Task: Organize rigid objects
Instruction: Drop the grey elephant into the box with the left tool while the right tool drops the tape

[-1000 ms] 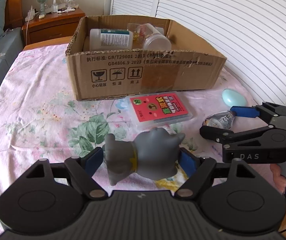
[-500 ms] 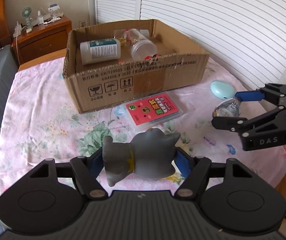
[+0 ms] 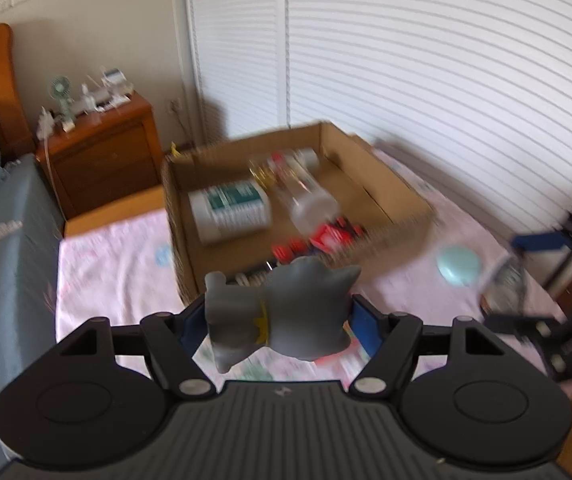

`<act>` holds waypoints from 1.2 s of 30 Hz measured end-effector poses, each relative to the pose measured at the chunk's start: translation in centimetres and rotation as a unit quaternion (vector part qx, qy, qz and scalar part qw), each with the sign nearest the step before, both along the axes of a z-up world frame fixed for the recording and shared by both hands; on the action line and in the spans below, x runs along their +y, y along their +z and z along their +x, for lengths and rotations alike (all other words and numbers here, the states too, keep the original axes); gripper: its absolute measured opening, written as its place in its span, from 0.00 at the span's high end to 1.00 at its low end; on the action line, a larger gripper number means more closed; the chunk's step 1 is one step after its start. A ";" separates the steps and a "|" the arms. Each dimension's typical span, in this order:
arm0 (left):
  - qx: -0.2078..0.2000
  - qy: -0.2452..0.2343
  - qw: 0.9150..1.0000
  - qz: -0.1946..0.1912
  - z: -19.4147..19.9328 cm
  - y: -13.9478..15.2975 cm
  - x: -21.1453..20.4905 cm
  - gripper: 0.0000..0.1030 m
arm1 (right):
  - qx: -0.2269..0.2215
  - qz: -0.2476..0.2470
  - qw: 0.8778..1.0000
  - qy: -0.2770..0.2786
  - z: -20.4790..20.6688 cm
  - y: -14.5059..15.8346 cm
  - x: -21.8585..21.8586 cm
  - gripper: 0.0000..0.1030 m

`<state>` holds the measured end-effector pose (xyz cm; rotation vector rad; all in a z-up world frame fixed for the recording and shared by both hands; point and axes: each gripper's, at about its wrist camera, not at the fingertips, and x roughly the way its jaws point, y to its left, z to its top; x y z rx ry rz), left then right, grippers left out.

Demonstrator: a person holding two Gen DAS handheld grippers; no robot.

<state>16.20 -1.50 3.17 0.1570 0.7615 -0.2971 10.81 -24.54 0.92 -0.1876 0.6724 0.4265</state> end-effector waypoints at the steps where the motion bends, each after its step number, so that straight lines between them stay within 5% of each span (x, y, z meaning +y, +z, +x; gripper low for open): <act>1: -0.004 0.002 1.000 0.000 0.8 0.2 0.0 0.30 | -0.004 -0.002 1.000 0.000 0.1 0.2 0.1 0.10; 13: -0.009 0.035 0.999 -0.006 7.8 -0.7 -0.4 0.28 | -0.019 -0.006 1.000 -0.007 1.0 1.4 0.5 0.10; 16: -0.004 0.052 0.999 -0.014 8.4 -1.2 -0.2 0.06 | -0.020 -0.009 1.000 -0.009 1.1 1.5 0.6 0.10; 32: -0.031 0.035 0.999 0.022 -0.7 -1.4 -0.1 0.03 | -0.015 0.022 1.000 -0.007 2.8 2.9 1.4 0.10; 36: -0.032 0.044 0.999 0.004 -2.3 -1.4 0.0 0.03 | 0.000 0.043 0.999 -0.010 4.9 3.7 1.6 0.10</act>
